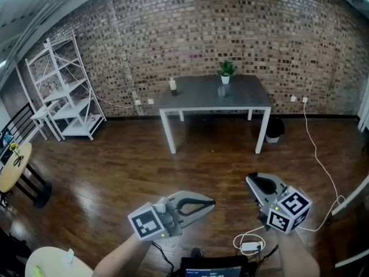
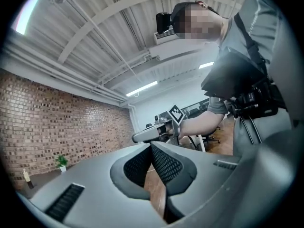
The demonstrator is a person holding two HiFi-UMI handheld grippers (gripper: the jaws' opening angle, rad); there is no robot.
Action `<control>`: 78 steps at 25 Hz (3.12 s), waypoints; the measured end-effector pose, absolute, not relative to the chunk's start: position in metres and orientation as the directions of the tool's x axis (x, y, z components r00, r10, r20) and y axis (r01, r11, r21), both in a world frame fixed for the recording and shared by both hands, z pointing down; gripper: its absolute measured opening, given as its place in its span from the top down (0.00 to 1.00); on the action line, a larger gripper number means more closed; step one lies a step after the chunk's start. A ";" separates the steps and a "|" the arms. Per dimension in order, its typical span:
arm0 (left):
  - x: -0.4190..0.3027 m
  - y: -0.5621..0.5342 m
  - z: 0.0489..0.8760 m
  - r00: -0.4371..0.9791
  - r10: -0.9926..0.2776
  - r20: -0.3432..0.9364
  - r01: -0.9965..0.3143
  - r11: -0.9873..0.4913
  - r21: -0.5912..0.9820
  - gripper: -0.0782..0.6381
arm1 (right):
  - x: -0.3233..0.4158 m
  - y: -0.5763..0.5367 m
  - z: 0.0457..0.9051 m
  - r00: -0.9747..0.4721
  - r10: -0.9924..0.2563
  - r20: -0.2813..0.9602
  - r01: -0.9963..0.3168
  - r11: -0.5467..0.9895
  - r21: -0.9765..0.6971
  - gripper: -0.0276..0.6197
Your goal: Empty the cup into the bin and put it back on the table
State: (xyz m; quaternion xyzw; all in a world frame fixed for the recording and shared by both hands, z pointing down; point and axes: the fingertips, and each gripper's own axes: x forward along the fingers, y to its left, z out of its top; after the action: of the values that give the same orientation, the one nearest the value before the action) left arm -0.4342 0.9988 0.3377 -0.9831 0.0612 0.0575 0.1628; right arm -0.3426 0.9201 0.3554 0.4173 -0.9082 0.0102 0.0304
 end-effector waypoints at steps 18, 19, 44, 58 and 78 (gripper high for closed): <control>-0.500 0.776 0.292 0.908 -0.344 -0.240 -0.411 -0.845 -0.344 0.89 | -0.370 0.753 0.346 -0.578 -0.815 0.046 -0.815 0.579 0.009 0.95; -0.502 0.768 0.290 0.901 -0.348 -0.260 -0.421 -0.847 -0.324 0.89 | -0.369 0.746 0.347 -0.577 -0.815 0.050 -0.816 0.578 0.002 0.95; -0.423 0.481 0.316 0.736 -0.637 -0.229 -0.675 -0.717 -0.171 0.89 | -0.266 0.498 0.354 -0.577 -0.816 0.036 -0.817 0.577 -0.009 0.95; -0.395 0.330 0.333 0.752 -0.629 -0.197 -0.657 -0.741 -0.140 0.89 | -0.250 0.355 0.361 -0.559 -0.826 0.065 -0.829 0.558 -0.033 0.95; -0.400 0.118 0.331 0.786 -0.597 -0.161 -0.617 -0.774 -0.146 0.89 | -0.258 0.140 0.359 -0.520 -0.849 0.095 -0.853 0.521 -0.022 0.95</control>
State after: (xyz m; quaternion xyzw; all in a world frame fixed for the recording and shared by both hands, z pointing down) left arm -0.4004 0.1181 0.3309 -0.9402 0.3226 0.0526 0.0956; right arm -0.2580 0.1399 0.3585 0.4884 -0.8713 0.0330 0.0360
